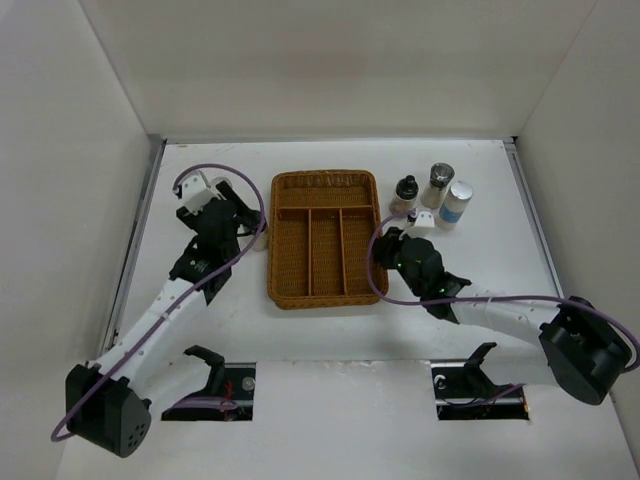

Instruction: Organize the condiment bottles

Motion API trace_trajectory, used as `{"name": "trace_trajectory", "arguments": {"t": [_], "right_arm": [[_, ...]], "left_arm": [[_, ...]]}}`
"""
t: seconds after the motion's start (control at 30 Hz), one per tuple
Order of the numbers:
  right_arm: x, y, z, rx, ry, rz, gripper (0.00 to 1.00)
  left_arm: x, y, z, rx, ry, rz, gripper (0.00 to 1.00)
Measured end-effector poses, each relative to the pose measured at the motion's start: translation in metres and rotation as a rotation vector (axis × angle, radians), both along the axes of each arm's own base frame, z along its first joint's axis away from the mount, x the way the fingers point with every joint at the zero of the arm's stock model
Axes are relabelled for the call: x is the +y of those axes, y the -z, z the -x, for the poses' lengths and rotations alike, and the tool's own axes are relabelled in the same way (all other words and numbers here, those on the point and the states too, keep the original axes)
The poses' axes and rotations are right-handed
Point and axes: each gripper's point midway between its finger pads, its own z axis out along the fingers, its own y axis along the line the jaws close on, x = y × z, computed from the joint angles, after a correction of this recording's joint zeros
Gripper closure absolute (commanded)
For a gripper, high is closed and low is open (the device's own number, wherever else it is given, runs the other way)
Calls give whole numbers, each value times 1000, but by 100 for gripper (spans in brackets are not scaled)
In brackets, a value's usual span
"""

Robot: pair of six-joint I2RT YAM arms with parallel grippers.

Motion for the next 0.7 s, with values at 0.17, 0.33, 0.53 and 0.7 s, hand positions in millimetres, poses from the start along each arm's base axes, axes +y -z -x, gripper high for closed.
{"name": "trace_trajectory", "arguments": {"t": [0.17,0.33,0.53,0.7], "right_arm": [[4,8,0,18,-14,5,50],[8,12,1,29,-32,7,30],[13,11,5,28,-55,7,23],[18,11,8,28,-74,4,23]], "left_arm": [[32,29,-36,123,-109,-33,26],[34,60,-76,231,-99,-38,23],[43,77,-96,283,-102,-47,22],[51,71,-112,279,-116,-58,23]]}}
